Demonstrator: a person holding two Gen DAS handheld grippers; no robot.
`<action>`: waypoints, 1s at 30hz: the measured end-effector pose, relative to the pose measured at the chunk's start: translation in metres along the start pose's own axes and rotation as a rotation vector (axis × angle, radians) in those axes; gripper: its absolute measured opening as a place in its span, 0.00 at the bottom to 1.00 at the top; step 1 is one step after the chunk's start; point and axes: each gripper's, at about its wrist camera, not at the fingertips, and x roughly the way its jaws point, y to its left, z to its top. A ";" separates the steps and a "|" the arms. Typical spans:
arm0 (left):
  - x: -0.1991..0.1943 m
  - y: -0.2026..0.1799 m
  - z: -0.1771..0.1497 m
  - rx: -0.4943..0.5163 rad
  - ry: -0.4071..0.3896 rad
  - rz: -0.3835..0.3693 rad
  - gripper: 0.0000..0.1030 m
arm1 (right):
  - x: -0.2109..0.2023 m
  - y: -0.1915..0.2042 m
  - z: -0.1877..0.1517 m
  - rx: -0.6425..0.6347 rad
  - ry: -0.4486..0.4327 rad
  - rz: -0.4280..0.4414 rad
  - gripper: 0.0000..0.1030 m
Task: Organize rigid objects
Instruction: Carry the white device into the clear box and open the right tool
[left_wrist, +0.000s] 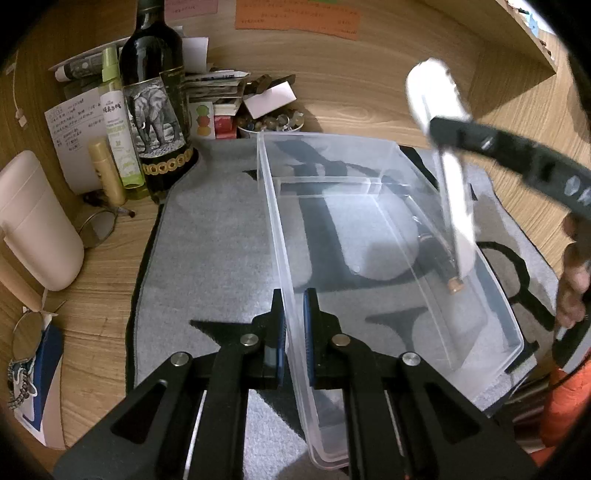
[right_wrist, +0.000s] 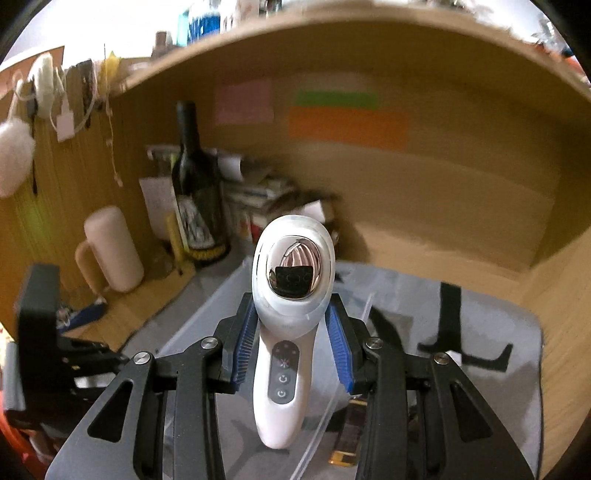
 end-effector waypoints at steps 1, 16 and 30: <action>0.000 0.000 0.000 0.001 -0.001 -0.002 0.08 | 0.006 0.001 -0.001 -0.007 0.021 0.000 0.34; 0.000 0.001 -0.001 0.011 -0.007 -0.019 0.09 | 0.063 0.011 -0.022 -0.119 0.271 0.002 0.34; 0.001 0.000 -0.001 0.015 -0.007 -0.016 0.09 | 0.078 0.014 -0.034 -0.171 0.387 0.018 0.34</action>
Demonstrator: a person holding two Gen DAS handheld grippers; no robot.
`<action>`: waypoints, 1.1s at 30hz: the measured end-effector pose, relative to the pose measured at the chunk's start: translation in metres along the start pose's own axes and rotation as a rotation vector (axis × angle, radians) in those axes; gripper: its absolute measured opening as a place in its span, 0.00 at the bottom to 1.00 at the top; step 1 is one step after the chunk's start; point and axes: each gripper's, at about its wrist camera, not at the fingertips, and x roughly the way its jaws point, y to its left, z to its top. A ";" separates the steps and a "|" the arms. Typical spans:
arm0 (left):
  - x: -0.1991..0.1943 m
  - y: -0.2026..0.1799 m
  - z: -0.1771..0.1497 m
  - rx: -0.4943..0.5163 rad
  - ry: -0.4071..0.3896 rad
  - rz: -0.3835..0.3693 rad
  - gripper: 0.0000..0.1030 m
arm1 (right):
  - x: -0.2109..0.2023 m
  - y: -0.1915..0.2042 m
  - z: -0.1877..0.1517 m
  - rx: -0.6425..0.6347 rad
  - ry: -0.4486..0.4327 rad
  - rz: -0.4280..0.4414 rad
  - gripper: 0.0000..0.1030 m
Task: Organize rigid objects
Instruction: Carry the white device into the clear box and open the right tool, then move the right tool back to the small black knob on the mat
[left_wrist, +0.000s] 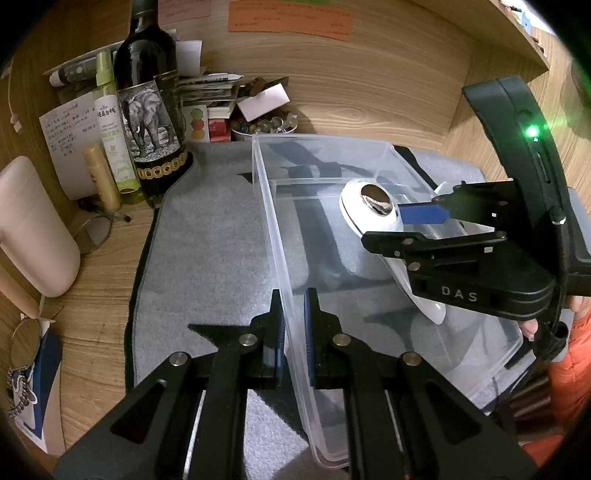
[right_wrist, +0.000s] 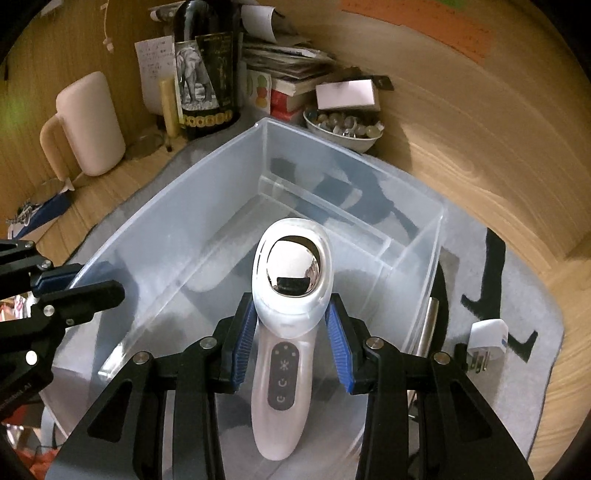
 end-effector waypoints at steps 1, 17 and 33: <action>0.000 0.000 0.000 -0.001 0.000 0.000 0.09 | -0.001 0.000 0.000 0.000 -0.001 0.000 0.34; 0.001 -0.001 0.001 -0.006 0.007 0.007 0.09 | -0.063 -0.020 0.001 0.022 -0.205 -0.105 0.70; 0.000 -0.004 0.001 -0.001 0.013 0.025 0.09 | -0.086 -0.080 -0.071 0.172 -0.164 -0.284 0.79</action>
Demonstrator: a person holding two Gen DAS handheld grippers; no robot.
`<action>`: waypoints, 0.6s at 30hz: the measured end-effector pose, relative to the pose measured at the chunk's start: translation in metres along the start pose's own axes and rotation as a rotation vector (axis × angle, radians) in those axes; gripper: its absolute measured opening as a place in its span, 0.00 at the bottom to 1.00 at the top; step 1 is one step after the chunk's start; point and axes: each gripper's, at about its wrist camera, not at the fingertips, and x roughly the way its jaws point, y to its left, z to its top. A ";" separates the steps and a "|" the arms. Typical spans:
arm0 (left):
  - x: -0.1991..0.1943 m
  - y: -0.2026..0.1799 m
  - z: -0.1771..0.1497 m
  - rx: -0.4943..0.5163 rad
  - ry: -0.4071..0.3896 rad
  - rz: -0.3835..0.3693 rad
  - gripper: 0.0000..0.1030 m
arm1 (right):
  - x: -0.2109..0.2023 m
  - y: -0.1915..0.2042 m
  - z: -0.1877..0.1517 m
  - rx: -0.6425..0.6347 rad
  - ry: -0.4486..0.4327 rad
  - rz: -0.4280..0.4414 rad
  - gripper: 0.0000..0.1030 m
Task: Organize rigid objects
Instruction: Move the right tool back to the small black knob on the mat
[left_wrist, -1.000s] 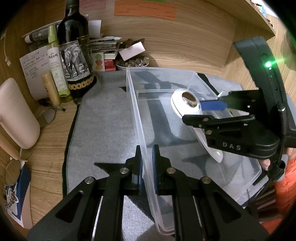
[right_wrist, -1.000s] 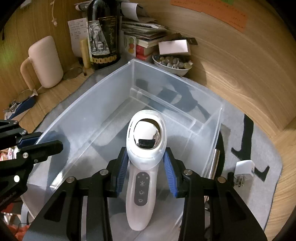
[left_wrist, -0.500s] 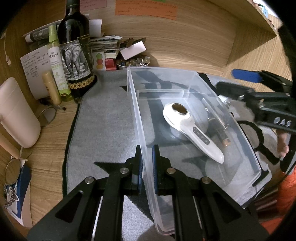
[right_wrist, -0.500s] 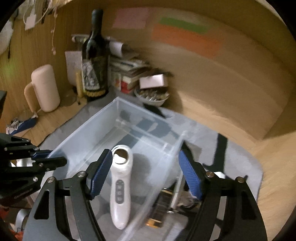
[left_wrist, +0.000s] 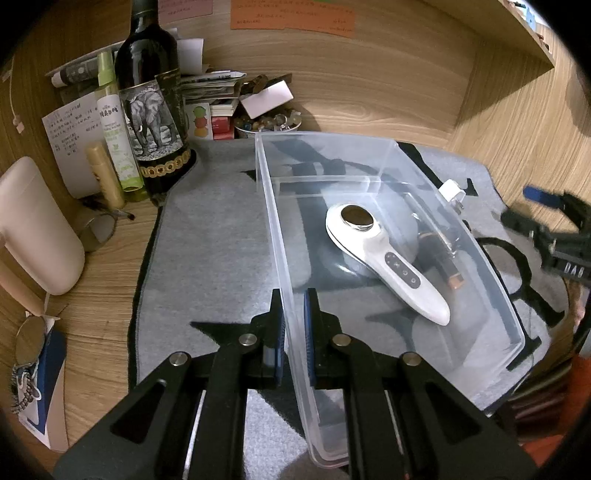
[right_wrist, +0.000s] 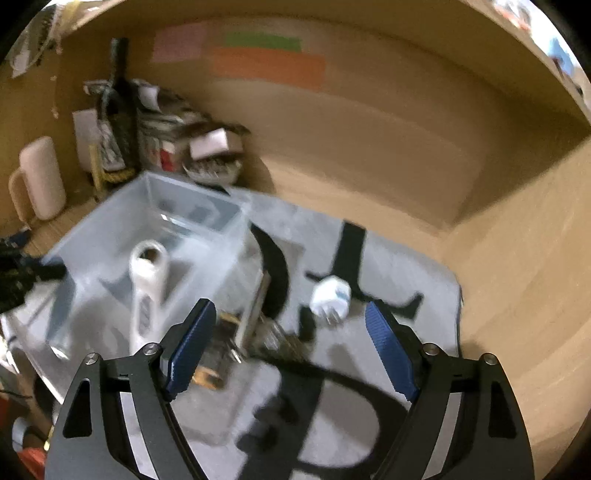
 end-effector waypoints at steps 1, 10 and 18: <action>0.000 0.000 0.000 -0.004 0.000 -0.001 0.09 | 0.002 -0.002 -0.007 0.013 0.017 0.003 0.79; -0.001 0.001 -0.002 -0.004 0.005 -0.001 0.09 | 0.028 -0.004 -0.056 0.097 0.151 0.052 0.79; -0.001 0.001 -0.004 -0.005 0.005 -0.002 0.09 | 0.037 -0.008 -0.068 0.146 0.196 0.087 0.60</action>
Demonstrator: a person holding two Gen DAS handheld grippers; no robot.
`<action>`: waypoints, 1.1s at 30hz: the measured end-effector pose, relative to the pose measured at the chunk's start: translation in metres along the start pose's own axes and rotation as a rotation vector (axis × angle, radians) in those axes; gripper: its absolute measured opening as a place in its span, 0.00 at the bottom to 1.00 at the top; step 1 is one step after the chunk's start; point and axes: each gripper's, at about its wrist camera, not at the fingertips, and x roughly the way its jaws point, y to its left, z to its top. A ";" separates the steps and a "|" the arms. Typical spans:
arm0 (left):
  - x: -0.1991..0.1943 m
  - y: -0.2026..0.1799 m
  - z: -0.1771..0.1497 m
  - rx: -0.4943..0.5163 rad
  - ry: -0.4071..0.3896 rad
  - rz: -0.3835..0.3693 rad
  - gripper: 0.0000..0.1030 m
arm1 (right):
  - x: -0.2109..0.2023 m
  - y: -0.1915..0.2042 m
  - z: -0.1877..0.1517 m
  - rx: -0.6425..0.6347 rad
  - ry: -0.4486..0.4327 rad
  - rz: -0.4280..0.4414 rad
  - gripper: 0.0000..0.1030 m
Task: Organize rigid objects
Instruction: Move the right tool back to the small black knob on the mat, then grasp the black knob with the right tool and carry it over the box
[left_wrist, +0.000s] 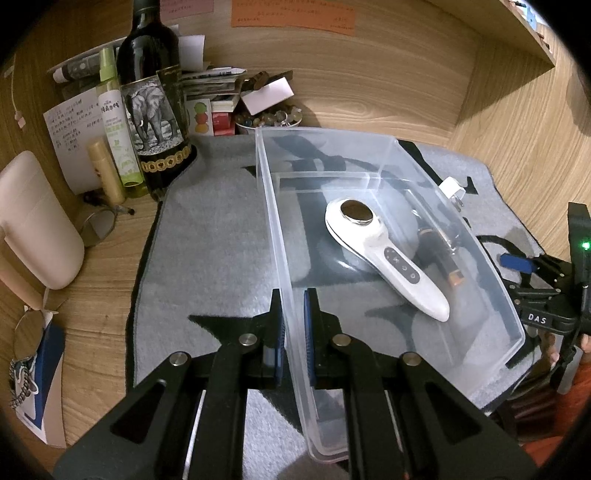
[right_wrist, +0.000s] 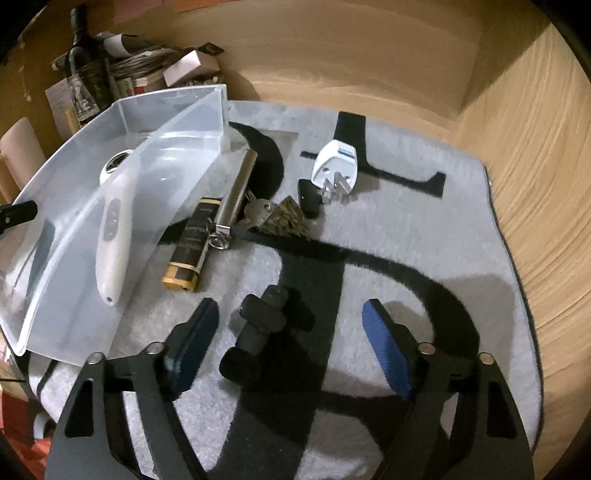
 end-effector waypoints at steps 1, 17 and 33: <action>0.000 0.000 0.000 0.001 0.000 0.000 0.09 | 0.002 0.000 0.000 0.003 0.005 0.008 0.53; 0.000 0.000 0.000 0.001 0.001 0.000 0.09 | -0.015 0.004 0.010 -0.026 -0.076 0.047 0.14; 0.000 -0.001 0.000 -0.003 0.001 -0.001 0.09 | -0.052 0.024 0.047 -0.106 -0.227 0.063 0.14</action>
